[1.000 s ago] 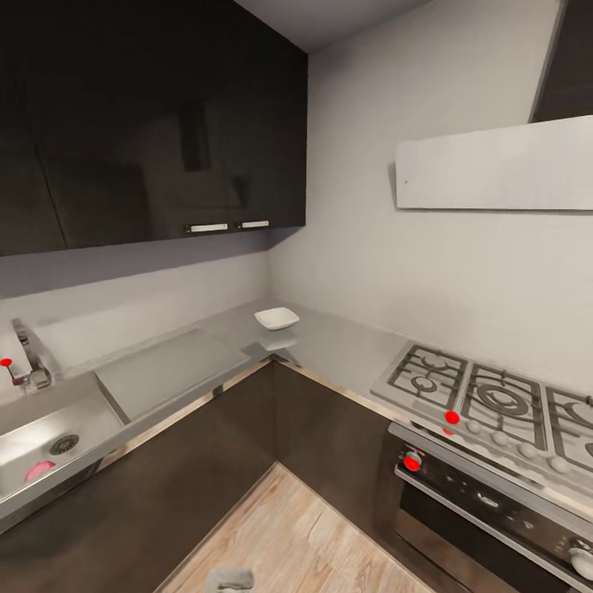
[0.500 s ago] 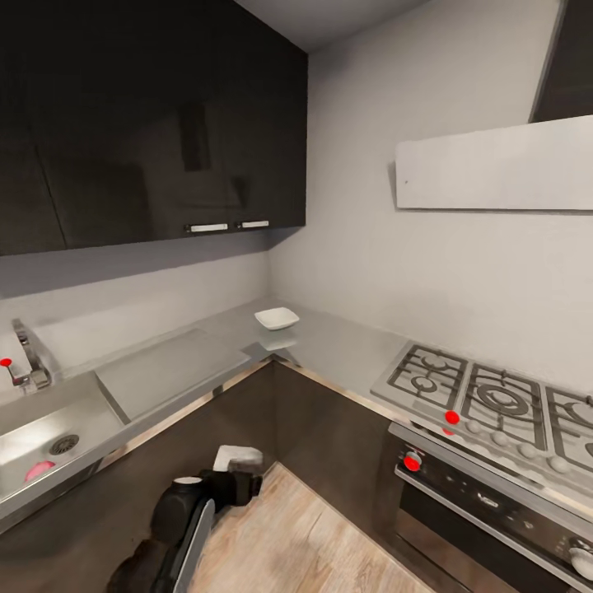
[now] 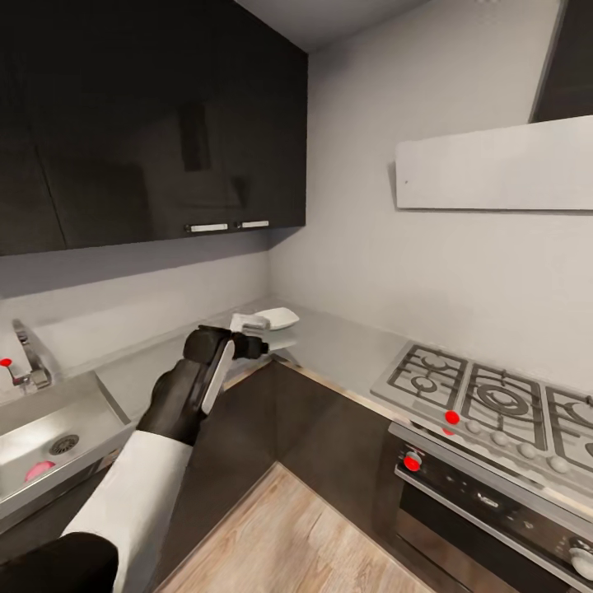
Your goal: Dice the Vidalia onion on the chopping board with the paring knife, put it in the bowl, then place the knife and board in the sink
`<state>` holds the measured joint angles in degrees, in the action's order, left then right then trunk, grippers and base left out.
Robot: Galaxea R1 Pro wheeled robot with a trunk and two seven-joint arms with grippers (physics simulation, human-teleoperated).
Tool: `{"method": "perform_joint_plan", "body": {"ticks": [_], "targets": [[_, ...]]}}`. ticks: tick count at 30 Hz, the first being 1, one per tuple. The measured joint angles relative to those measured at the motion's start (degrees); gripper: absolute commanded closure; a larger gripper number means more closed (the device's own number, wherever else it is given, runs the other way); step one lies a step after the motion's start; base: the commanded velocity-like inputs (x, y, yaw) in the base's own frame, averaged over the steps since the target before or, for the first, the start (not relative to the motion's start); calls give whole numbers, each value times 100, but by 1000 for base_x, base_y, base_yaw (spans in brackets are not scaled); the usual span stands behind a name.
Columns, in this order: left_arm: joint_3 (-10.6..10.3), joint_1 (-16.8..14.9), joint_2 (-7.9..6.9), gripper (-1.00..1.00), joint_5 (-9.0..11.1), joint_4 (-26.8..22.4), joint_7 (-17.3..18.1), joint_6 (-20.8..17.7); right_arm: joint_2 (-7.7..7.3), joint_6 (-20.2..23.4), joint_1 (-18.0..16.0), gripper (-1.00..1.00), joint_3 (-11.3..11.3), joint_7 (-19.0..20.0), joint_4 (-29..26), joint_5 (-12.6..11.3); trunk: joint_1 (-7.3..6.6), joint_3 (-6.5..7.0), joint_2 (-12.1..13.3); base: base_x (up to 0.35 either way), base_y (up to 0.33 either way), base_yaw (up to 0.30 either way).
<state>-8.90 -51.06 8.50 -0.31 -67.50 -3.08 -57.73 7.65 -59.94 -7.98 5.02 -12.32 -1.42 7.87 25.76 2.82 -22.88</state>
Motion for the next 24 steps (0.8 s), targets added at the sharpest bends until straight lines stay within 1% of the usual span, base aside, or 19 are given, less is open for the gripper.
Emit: {"method": "perform_joint_plan", "body": {"ticks": [2,3,6,8,11,13,16,20,22,24], "targets": [[4,-438,1,-100,0,506,-2,6,0,0,0,-100,0,0,-1,0,0,0,1,0,0,0],[6,-562,0,-100,1,653,-2,8,0,0,0,-100,0,0,-2,0,0,0,1,0,0,0],[8,-709,-7,-100,10,817,17,-3,0,0,0,-100,0,0,-2,0,0,-1,1,0,0,0],[9,-744,-13,-100,20,771,34,-9,0,0,0,-100,3,0,-2,0,0,-1,0,0,0,0],[-13,-771,-55,-100,37,311,48,-19,2,0,0,-100,8,0,2,0,0,0,0,0,0,0],[-23,-778,-126,-100,41,50,52,-44,16,0,0,-100,14,0,5,0,0,-1,0,3,0,0],[-24,-779,-198,-100,53,12,53,-54,23,0,0,-100,18,3,9,-4,-1,-1,0,85,0,0],[-19,-780,-227,-100,58,122,54,-58,33,11,0,-100,26,8,14,0,-2,-1,0,232,0,0],[-18,-780,-230,-100,59,165,54,-58,39,82,0,-100,26,8,14,-1,-3,-1,0,293,0,0],[-18,-780,-233,-100,59,243,54,-55,54,240,0,-100,28,14,15,0,-3,-1,0,312,0,0]]}}
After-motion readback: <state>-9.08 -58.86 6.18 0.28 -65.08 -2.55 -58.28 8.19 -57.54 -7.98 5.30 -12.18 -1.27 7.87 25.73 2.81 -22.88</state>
